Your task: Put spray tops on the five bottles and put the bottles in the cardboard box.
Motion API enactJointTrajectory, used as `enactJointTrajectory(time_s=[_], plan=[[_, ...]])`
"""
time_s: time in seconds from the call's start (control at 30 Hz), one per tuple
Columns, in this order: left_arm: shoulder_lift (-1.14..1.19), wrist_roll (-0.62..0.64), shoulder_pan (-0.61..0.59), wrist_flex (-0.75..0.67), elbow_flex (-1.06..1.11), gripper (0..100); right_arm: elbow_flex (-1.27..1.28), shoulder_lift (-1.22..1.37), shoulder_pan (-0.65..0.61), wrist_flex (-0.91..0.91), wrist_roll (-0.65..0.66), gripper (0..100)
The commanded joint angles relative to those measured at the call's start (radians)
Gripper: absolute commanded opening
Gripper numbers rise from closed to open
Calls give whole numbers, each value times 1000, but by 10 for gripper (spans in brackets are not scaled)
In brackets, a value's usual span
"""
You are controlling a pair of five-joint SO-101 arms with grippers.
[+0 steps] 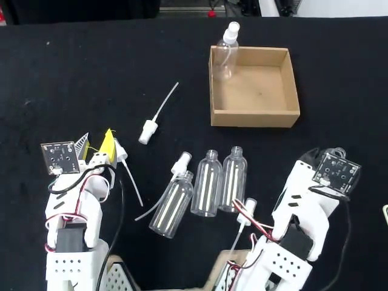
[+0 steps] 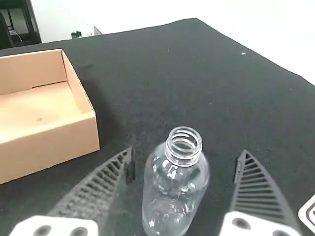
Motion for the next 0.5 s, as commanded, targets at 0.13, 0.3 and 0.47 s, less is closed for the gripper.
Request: enactJointTrajectory(time_s=[0.13,0.3,0.47], plan=[[0,-8,-2,-15,22,173,-197,197,-12,43,69,313],[0,-8,-2,-15,22,173,-323,377,-15,149,66,332],[0,-8,-2,-15,22,173,-275,426,-11,80,75,332]])
